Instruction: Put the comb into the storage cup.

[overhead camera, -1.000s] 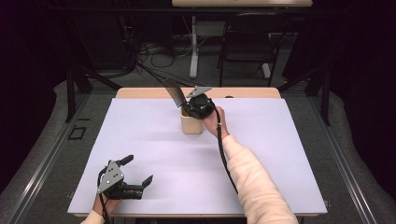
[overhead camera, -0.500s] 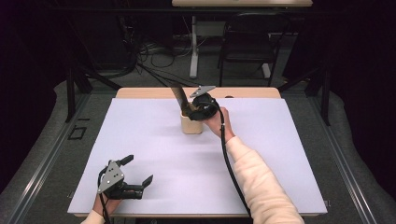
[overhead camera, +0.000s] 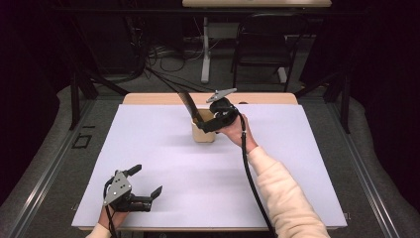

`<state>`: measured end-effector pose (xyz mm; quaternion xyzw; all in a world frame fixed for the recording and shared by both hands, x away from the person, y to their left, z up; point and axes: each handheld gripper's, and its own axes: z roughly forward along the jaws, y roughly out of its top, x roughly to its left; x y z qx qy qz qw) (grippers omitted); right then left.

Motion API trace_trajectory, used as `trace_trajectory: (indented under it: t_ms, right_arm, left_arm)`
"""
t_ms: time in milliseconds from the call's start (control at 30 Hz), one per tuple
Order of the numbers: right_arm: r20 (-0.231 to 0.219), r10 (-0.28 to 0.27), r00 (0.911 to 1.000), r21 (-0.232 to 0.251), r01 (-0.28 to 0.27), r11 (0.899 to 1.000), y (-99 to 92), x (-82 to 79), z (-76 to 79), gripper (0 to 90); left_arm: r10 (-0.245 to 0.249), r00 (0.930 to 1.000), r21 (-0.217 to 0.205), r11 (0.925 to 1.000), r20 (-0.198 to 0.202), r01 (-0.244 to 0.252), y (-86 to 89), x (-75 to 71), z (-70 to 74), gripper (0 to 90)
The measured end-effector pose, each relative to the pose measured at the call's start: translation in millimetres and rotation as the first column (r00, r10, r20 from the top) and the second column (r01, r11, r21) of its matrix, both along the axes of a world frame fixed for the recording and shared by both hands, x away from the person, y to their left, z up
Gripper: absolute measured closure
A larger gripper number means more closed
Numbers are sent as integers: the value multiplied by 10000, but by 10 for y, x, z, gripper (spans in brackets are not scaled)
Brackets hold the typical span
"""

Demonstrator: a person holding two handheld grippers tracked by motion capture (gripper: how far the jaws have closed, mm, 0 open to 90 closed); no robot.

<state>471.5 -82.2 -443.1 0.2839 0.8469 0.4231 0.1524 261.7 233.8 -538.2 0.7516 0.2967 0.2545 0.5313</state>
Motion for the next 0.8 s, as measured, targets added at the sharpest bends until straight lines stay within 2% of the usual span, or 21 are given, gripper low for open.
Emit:
trace_trajectory:
  t_ms: [100, 267, 400, 533, 800]
  right_arm:
    - [-243, 202, 9995, 69, -200, 9998, -39, -64, 19, 67]
    - [-341, 372, 9987, -1, -373, 9993, -114, -172, 24, 19]
    - [-435, 489, 9979, -109, -495, 9987, -184, -229, 13, 29]
    - [-649, 515, 9966, -175, -528, 9985, -256, -273, -25, 0]
    - [-758, 583, 9954, 84, -578, 9983, -449, -404, -79, 0]
  left_arm:
    - [-22, 10000, -9, 10000, -24, 22, -3, -1, -2, 11]
    - [-33, 10000, -19, 10000, -8, 33, 2, 0, -1, 11]
    - [-33, 10000, -11, 10000, -28, 33, -2, 4, -4, 11]
    - [-21, 10000, -4, 10000, -14, 21, -6, 2, -2, 11]
    - [-7, 10000, 6, 10000, -16, 7, -7, 4, -3, 11]
